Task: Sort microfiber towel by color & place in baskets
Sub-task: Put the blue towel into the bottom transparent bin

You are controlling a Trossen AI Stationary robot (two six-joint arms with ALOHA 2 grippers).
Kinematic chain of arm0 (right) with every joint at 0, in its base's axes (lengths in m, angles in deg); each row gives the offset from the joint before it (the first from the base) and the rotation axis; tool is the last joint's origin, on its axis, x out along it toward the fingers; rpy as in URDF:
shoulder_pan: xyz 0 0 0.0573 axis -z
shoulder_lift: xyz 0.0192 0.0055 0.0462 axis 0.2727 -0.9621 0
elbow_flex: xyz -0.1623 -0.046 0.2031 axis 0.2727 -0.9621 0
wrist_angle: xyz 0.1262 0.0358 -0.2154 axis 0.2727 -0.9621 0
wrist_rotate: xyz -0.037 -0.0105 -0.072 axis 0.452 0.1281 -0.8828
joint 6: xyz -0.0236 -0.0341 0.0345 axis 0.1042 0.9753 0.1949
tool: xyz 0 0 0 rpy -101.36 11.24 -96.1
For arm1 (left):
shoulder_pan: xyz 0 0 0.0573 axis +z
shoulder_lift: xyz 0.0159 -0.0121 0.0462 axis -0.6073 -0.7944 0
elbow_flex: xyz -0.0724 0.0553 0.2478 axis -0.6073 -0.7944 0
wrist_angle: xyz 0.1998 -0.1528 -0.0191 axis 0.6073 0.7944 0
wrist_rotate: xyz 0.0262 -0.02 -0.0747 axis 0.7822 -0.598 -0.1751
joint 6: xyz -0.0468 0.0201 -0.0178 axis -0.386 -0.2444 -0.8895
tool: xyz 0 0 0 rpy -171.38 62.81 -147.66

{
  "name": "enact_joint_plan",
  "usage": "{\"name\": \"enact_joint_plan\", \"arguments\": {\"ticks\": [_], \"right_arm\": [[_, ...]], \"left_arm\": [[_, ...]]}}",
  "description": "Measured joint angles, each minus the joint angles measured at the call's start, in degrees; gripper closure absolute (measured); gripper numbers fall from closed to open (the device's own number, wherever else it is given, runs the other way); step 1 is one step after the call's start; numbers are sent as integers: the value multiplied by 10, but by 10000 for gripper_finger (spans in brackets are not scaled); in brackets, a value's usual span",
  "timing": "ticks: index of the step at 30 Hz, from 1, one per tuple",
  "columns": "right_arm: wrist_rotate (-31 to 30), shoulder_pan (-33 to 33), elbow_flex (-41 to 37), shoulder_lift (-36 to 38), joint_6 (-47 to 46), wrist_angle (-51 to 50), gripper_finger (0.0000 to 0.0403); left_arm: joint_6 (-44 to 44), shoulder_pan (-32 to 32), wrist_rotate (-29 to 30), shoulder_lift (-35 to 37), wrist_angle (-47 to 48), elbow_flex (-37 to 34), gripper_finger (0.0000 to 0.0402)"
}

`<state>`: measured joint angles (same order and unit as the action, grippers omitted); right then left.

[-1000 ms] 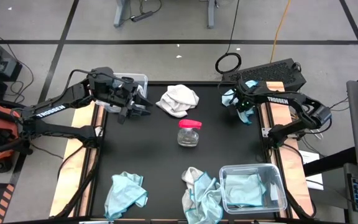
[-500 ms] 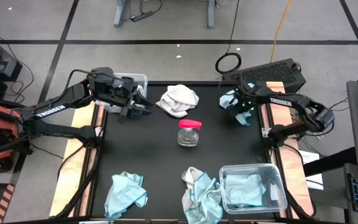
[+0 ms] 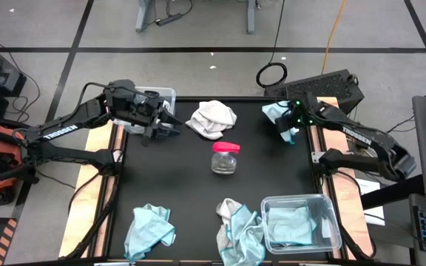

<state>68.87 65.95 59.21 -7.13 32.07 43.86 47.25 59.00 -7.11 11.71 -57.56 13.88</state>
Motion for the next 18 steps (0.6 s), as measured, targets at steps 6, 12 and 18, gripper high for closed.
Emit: {"name": "enact_joint_plan", "arguments": {"ticks": [6,12,18], "right_arm": [[2,0,0,53,-11,2,387],[16,0,0,89,-12,8,387],[39,0,0,118,-18,29,387]], "left_arm": [[0,0,0,0,0,0,188],[0,0,0,0,0,0,188],[-1,0,0,0,0,0,188]]}}
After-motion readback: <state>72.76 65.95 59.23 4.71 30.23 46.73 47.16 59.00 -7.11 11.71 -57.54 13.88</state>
